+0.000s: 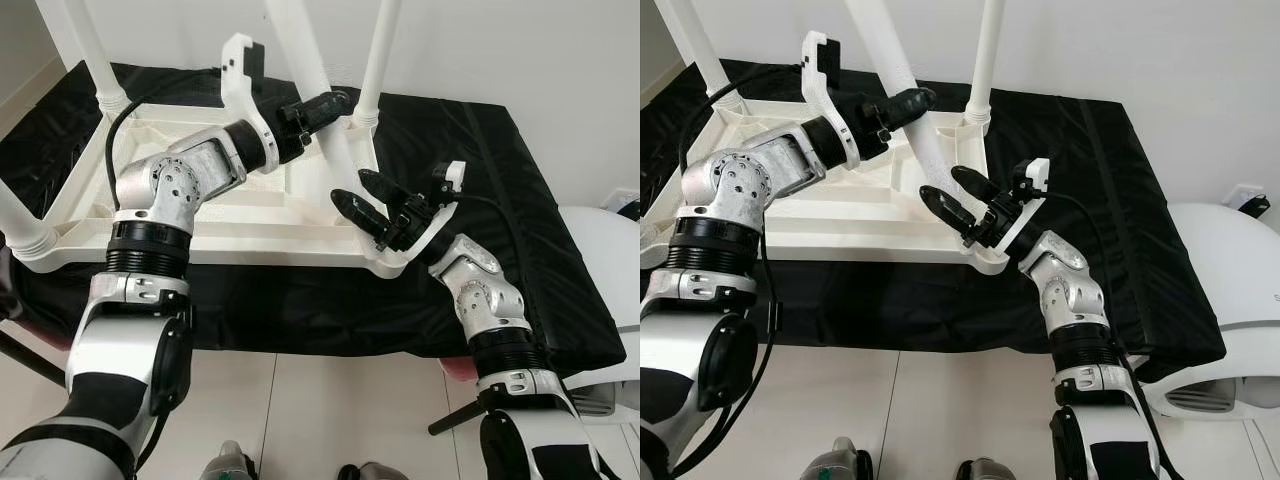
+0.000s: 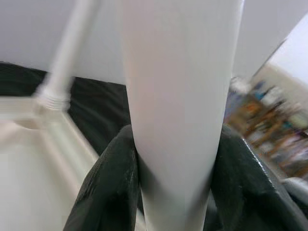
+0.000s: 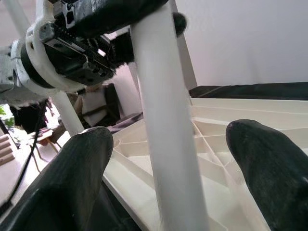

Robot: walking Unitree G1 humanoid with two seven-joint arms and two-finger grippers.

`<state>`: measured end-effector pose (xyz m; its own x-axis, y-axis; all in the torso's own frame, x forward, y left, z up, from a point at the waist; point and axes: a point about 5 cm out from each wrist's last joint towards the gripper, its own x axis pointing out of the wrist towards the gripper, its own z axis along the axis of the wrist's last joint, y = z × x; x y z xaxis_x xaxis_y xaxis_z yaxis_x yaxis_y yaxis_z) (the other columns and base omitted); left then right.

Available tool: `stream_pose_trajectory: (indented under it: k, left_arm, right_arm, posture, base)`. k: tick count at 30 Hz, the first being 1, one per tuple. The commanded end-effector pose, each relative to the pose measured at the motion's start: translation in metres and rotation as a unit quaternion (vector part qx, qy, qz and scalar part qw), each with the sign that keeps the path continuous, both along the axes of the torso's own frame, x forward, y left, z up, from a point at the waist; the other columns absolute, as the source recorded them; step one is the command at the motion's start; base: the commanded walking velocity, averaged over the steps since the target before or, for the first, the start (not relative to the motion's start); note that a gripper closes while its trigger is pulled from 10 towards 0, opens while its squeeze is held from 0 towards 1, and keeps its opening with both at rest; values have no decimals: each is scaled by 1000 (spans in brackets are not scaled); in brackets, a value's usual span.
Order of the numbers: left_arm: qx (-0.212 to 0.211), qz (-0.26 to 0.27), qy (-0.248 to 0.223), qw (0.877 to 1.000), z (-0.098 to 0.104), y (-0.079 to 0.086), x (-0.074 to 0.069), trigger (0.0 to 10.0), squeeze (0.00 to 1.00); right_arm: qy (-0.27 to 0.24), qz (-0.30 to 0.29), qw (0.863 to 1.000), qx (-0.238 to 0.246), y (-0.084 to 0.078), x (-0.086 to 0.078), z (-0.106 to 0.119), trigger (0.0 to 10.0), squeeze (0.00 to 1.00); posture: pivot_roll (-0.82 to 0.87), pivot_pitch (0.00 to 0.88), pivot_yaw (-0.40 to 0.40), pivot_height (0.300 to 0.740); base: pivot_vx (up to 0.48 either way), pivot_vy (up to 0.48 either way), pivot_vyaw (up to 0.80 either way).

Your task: Building children table

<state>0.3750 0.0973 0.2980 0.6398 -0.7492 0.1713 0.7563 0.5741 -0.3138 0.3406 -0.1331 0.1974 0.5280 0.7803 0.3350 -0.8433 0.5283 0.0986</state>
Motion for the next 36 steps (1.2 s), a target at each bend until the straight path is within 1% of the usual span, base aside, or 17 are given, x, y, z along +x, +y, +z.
stream_pose_trajectory:
  k: [1,4,6,9,11,16,17,19,21,23,24,25,26,27,28,33,36]
  left_arm:
    - [24,-13,-51,998,14,0,-1,10000,0]
    - [38,-7,-61,997,16,2,0,10000,0]
    - [84,17,-104,991,25,8,3,10000,0]
    - [113,29,-137,984,34,11,4,10000,0]
    - [113,29,-137,984,34,11,4,10000,0]
    - [165,28,-193,967,37,-1,0,10000,0]
    - [190,28,-216,957,37,-8,-2,10000,0]
    - [190,28,-216,957,37,-8,-2,10000,0]
    - [224,33,-258,939,39,-16,-5,10000,0]
    - [224,33,-258,939,39,-16,-5,10000,0]
    - [244,45,-289,924,41,-19,-5,10000,0]
    - [244,45,-289,924,41,-19,-5,10000,0]
    - [265,58,-318,909,41,-21,-5,10000,0]
    - [265,58,-318,909,41,-21,-5,10000,0]
    - [283,73,-335,896,39,-19,-4,10000,0]
    - [342,117,-362,859,28,-5,5,10000,0]
    - [345,116,-358,860,25,-3,6,10000,0]
  right_arm:
    - [-8,-10,1000,-2,-6,2,3,10000,0]
    - [-10,-13,1000,-2,-9,3,5,10000,0]
    - [-15,-28,999,16,-19,7,13,10000,0]
    - [-23,-40,998,40,-25,10,23,10000,0]
    - [-23,-40,998,40,-25,10,23,10000,0]
    - [-45,-33,996,72,-21,12,41,10000,0]
    - [-53,-28,995,78,-18,12,47,10000,0]
    - [-53,-28,995,78,-18,12,47,10000,0]
    - [-61,-20,994,84,-13,13,54,10000,0]
    - [-61,-20,994,84,-13,13,54,10000,0]
    - [-61,-16,995,83,-11,13,54,10000,0]
    - [-61,-16,995,83,-11,13,54,10000,0]
    - [-58,-14,995,80,-10,14,52,10000,0]
    - [-58,-14,995,80,-10,14,52,10000,0]
    - [-53,-14,996,77,-11,13,49,10000,0]
    - [-45,-22,996,77,-17,11,42,10000,0]
    - [-50,-26,995,81,-17,11,44,10000,0]
  posture:
    - [37,41,-11,740]
    - [37,42,-11,740]
    - [38,43,-9,740]
    - [36,43,-6,740]
    - [36,43,-6,740]
    - [35,42,-8,740]
    - [36,42,-11,740]
    - [36,42,-11,740]
    - [38,42,-13,740]
    - [38,42,-13,740]
    - [39,42,-13,740]
    - [39,42,-13,740]
    - [39,42,-13,740]
    - [39,42,-13,740]
    - [38,43,-12,740]
    - [33,40,-6,740]
    - [32,38,-5,740]
  base:
    - [0,0,0]
    - [0,0,0]
    - [0,0,0]
    - [0,0,0]
    - [0,0,0]
    - [0,0,0]
    - [0,0,0]
    - [0,0,0]
    - [0,0,0]
    - [0,0,0]
    - [0,0,0]
    - [0,0,0]
    - [0,0,0]
    - [0,0,0]
    - [0,0,0]
    - [0,0,0]
    - [0,0,0]
